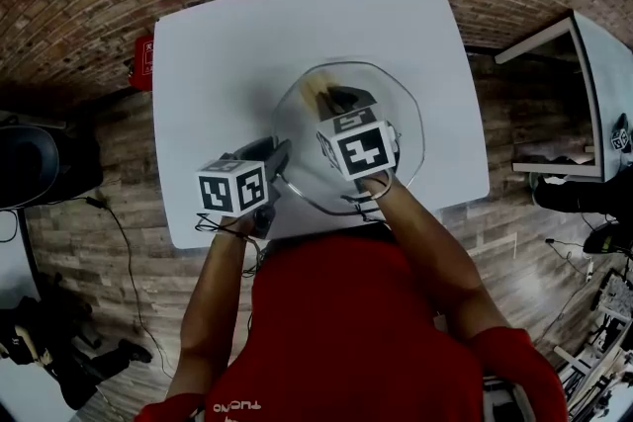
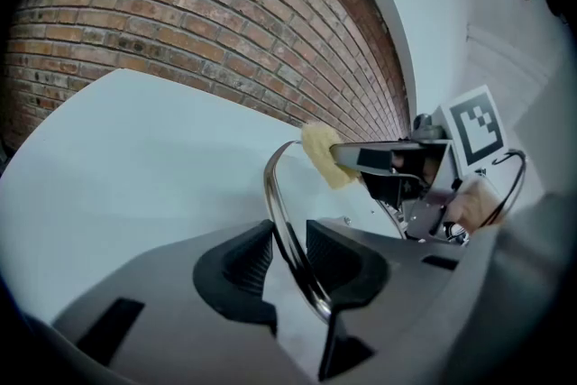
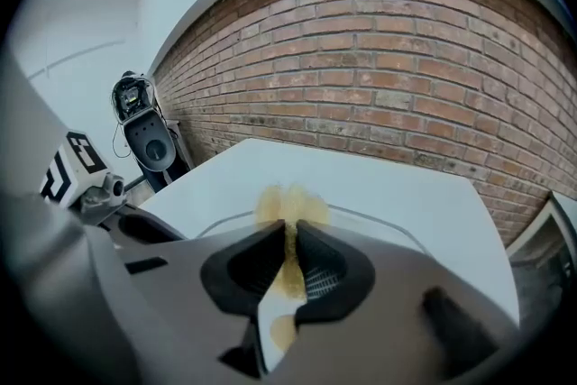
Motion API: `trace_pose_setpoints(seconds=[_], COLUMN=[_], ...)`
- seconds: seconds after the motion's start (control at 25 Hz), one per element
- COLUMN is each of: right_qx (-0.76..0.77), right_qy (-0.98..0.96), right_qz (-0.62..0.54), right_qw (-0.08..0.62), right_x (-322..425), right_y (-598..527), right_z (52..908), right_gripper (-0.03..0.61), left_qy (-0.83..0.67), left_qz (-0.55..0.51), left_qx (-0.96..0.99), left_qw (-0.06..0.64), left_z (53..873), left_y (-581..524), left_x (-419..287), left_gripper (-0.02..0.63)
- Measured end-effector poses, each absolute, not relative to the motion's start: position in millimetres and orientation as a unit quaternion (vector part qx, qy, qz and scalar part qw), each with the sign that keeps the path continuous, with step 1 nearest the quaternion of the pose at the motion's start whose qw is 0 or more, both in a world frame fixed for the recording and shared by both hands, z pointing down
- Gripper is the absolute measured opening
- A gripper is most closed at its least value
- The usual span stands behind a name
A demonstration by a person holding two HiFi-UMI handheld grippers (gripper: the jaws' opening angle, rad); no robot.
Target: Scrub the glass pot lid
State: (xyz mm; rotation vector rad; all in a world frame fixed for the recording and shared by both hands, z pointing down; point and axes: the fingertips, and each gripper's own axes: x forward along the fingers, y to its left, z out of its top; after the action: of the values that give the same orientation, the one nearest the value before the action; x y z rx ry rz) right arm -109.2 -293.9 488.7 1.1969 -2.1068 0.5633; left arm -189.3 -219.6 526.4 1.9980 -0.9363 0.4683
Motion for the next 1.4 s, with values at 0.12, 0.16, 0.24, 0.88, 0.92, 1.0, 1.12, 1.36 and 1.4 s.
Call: trace_pose_setpoints(seconds=[0.12,0.16,0.24,0.88,0.92,1.0,1.12,1.36,1.4], right_qx=[0.455,0.454,0.454,0.497,0.500,0.508,0.520,0.542,0.544], right_qy=[-0.799,-0.798,-0.796,-0.750,-0.746,-0.740,-0.728,-0.716,-0.713], right_qz=[0.214,0.213,0.208,0.208,0.209,0.212,0.221,0.215,0.218], right_qw=[0.331,0.334,0.342,0.385,0.386,0.387,0.388,0.385,0.386], right_x=[-117.8,-120.1,-122.0,-61.3,-55.0,-42.3,-23.2,2.4,5.0], right_y=[-300.3,-301.8,-304.7,-316.0,-315.8,-315.1,-312.4,-313.2,-311.8], right_z=[492.9,494.4,498.9,515.7,515.9,516.6,517.6,517.8,517.2], right_gripper=[0.052,0.052,0.052,0.052,0.052,0.052,0.052,0.052,0.052], left_qy=[-0.373,-0.373,-0.372,-0.364,-0.364,-0.364,-0.364,-0.364,-0.364], left_qz=[0.187,0.187,0.185,0.184,0.184,0.185,0.185,0.186,0.186], left_qx=[0.800,0.800,0.800,0.799,0.799,0.798,0.798,0.799,0.799], left_qw=[0.431,0.432,0.433,0.441,0.442,0.443,0.443,0.442,0.442], left_z=[527.2,527.6,528.4,528.8,528.9,529.1,529.1,529.2,528.9], left_y=[-219.2,-219.3,-220.1,-224.3,-224.3,-224.7,-225.6,-224.7,-224.4], left_x=[-189.5,-189.8,-190.1,-190.7,-191.0,-191.7,-191.8,-190.5,-190.3], left_gripper=[0.124,0.124,0.124,0.121,0.121,0.121,0.121,0.121,0.121])
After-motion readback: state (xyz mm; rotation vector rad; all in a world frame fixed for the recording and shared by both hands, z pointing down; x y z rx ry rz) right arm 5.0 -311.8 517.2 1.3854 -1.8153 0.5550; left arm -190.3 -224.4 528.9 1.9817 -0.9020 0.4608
